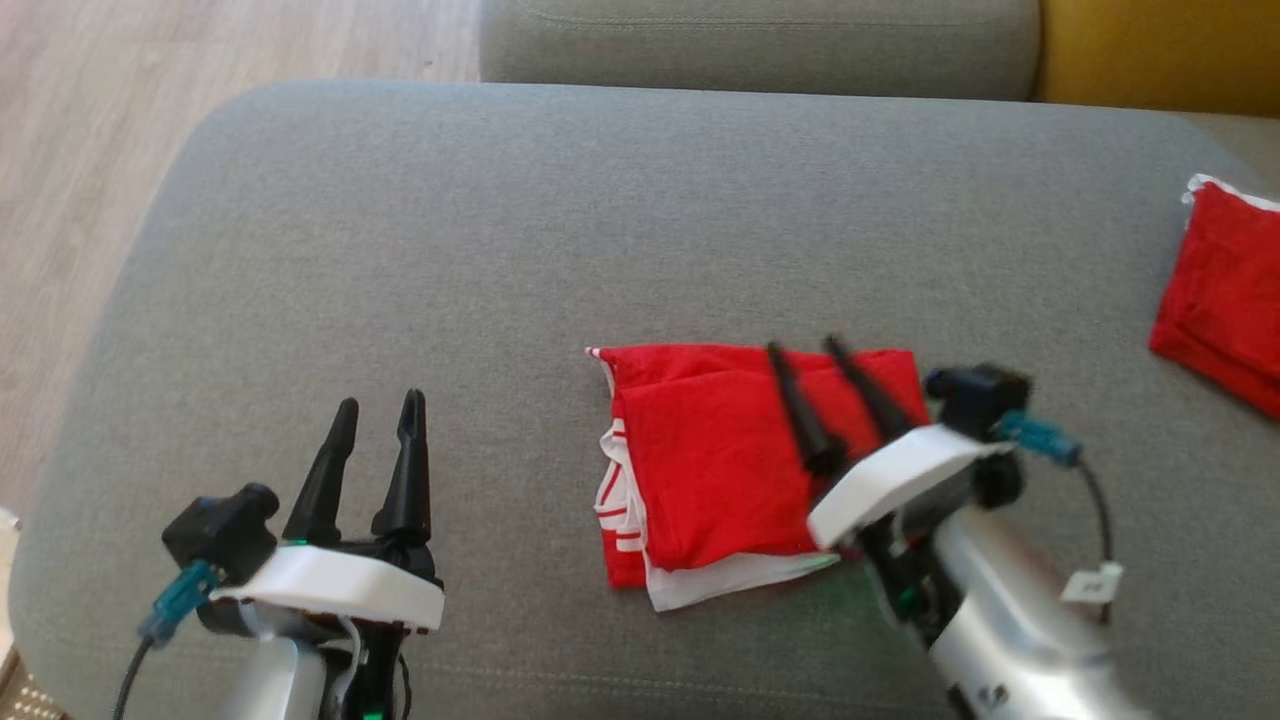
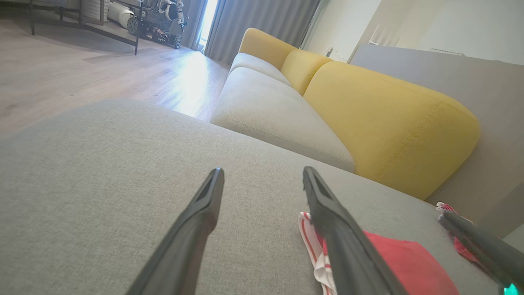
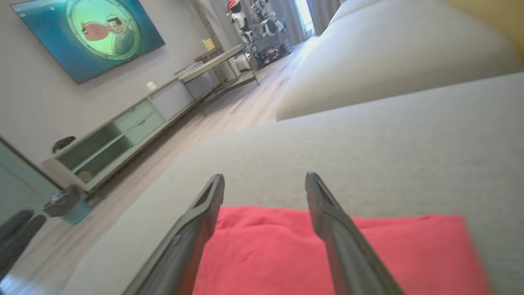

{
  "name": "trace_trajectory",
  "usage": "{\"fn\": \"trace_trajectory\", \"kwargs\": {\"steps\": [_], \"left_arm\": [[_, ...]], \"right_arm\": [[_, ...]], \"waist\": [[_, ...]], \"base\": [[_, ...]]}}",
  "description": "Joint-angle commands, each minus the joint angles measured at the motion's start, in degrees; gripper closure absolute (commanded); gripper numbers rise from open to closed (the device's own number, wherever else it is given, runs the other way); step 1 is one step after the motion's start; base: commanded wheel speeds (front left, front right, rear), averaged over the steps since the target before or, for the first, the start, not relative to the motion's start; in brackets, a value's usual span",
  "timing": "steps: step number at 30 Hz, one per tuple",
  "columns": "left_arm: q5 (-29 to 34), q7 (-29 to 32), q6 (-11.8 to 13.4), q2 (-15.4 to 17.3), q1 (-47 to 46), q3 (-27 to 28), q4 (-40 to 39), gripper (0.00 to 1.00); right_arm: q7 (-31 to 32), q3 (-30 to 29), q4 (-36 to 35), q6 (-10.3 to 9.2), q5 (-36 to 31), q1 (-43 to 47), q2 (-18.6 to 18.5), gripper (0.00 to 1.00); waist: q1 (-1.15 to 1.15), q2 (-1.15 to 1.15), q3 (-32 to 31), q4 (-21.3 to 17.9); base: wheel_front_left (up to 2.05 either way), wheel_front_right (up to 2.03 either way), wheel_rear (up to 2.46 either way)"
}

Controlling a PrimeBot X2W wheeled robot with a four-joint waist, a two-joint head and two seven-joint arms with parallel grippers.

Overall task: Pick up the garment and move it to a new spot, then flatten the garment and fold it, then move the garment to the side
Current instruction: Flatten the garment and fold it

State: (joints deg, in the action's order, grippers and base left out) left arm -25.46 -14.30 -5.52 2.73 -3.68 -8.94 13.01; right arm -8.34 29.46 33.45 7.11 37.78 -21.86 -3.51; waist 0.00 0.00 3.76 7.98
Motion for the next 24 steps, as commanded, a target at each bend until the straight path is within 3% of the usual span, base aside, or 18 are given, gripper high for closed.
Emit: {"fn": "trace_trajectory", "kwargs": {"steps": [1, 6, 12, 24], "left_arm": [[-0.37, -0.70, 0.32, 0.15, -2.08, 1.61, -2.26, 0.00], [-0.12, -0.70, 0.44, 0.15, -1.98, 2.39, -3.44, 0.00], [0.11, -0.70, 0.38, 0.15, -3.46, 2.68, -4.78, 0.00], [0.64, -0.70, 1.21, 0.15, -2.94, 2.95, -6.82, 0.00]], "right_arm": [[-0.89, -0.95, -1.53, 0.37, -2.20, -2.19, 0.63, 0.00], [-3.04, -8.79, -5.34, 0.37, -16.94, -2.40, -0.07, 0.00], [-1.82, -18.42, -12.83, 0.37, -26.91, 3.19, -0.89, 0.00], [-3.69, -26.62, -20.79, 0.37, -35.57, 10.84, -0.82, 0.00]], "waist": [[0.00, 0.00, 0.01, -0.36], [0.00, 0.00, 0.36, -2.24], [0.00, 0.00, 0.67, -3.78], [0.00, 0.00, 1.16, -4.77]], "base": [[0.00, 0.00, 0.00], [0.00, 0.00, 0.00], [0.00, 0.00, 0.00], [0.00, 0.00, 0.00]]}}
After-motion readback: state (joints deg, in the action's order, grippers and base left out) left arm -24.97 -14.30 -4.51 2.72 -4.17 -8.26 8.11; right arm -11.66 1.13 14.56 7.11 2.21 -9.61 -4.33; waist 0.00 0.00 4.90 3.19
